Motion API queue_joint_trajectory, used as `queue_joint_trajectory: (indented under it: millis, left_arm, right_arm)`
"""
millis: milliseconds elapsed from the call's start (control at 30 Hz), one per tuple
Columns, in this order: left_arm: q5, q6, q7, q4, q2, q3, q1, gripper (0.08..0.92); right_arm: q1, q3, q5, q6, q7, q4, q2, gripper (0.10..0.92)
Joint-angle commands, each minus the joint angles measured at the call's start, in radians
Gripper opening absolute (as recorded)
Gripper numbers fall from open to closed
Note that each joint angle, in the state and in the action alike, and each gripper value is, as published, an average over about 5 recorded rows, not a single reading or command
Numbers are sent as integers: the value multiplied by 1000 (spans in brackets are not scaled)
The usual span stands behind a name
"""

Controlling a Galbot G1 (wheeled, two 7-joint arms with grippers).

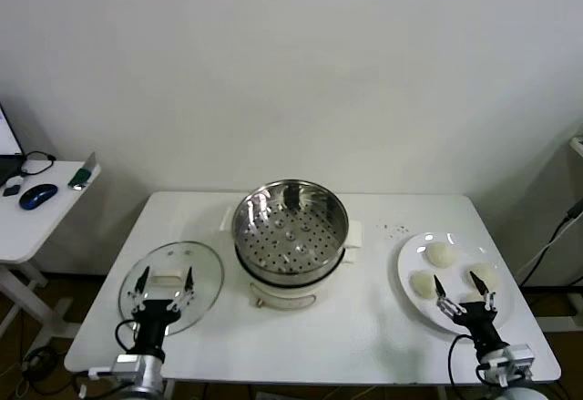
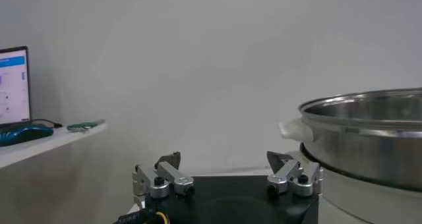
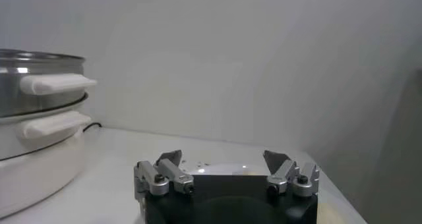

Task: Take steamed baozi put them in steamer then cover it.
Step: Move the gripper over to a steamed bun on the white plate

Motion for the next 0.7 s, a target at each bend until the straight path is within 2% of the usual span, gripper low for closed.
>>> queue_joint_trajectory:
  millis: [33,267,467,600,700]
  left_arm:
    - [2,0,-4,-4,8,-2,-3,823]
    - [-4,4,-14,-12,25,0,-15,823]
    - [-29,-6,-34,-1,36,5,-23,823]
    - [-31,-6,-40,10,43,10,-29,823]
    - [-32,1,-41,13,47,11,-32,823]
  right_arm:
    - [90,0,-67,-136,-118,-21,-149,823]
    - [255,-69,-162,-179,-483,-183,-486,823]
    - [546,-221,-384,-29,-836,-409,-669,823]
    - [791,-440,-457,14,-950,-510,-715,823]
    - [984,-674,-485,6,-975,-562,-738,823]
